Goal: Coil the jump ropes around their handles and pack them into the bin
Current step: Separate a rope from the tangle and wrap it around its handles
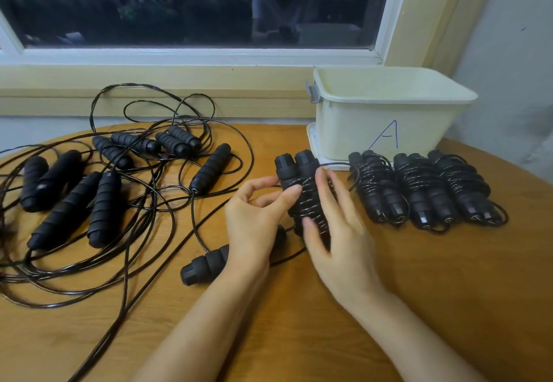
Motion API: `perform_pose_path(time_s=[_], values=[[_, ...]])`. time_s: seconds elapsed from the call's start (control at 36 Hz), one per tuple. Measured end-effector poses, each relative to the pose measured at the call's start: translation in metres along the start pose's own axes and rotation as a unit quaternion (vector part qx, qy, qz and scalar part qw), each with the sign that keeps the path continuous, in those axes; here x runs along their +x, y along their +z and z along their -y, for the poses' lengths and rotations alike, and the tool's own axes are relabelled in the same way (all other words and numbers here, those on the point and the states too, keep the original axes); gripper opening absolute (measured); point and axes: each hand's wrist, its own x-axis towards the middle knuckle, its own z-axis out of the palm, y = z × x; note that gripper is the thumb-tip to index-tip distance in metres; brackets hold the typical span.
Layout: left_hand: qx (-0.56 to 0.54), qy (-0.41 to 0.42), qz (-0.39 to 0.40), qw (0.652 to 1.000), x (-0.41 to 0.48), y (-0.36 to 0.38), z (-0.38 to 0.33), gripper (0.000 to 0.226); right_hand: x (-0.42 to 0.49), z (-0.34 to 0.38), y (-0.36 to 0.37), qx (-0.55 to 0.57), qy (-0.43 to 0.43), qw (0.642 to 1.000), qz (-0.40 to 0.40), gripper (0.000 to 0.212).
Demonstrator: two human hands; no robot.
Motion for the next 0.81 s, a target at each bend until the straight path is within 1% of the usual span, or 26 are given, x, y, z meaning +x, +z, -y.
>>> perform_pose_path(time_s=[0.06,0.11,0.17,0.19,0.25,0.33,0.39,0.44,0.5,0.64,0.69,0.75,0.81], values=[[-0.006,0.003,0.003,1.0,-0.002,0.001,0.0,0.037,-0.002,0.004,0.003,-0.065,0.002,0.998,0.0,0.083],[0.004,0.018,0.009,1.0,-0.004,0.002,0.001,0.031,0.001,0.005,0.003,-0.128,0.0,0.992,-0.001,0.099],[0.02,0.042,0.025,0.999,-0.005,0.003,0.002,0.025,0.004,0.003,0.0,-0.17,-0.002,0.986,-0.001,0.107],[0.032,0.056,0.033,0.997,-0.005,0.003,0.004,0.023,0.006,0.001,-0.001,-0.185,-0.006,0.983,-0.003,0.106],[0.058,0.081,0.052,0.994,-0.004,0.002,0.005,0.023,0.009,-0.001,-0.004,-0.201,-0.019,0.979,-0.006,0.095],[0.112,0.129,0.085,0.982,-0.001,-0.001,0.008,0.023,0.013,-0.002,-0.009,-0.186,-0.023,0.982,-0.008,0.081],[0.135,0.144,0.116,0.973,0.0,-0.002,0.009,0.022,0.015,-0.005,-0.012,-0.171,-0.024,0.985,-0.021,0.077],[0.15,0.144,0.15,0.967,0.002,-0.003,0.01,0.02,0.017,-0.008,-0.015,-0.164,-0.024,0.986,-0.036,0.076],[0.154,0.139,0.166,0.964,0.006,-0.007,0.009,0.021,0.018,-0.011,-0.017,-0.159,-0.021,0.986,-0.041,0.077],[0.177,0.165,0.178,0.954,0.017,-0.018,0.002,0.022,0.016,-0.012,-0.017,-0.148,-0.033,0.988,-0.009,0.081],[0.166,0.156,0.157,0.961,0.019,-0.02,0.0,0.024,0.016,-0.011,-0.018,-0.148,-0.045,0.988,0.0,0.081],[0.154,0.143,0.126,0.969,0.023,-0.024,0.001,0.031,0.015,-0.009,-0.018,-0.152,-0.066,0.986,0.003,0.08],[0.123,0.116,0.12,0.978,0.026,-0.027,0.004,0.035,0.014,-0.007,-0.017,-0.157,-0.09,0.983,0.004,0.079]])
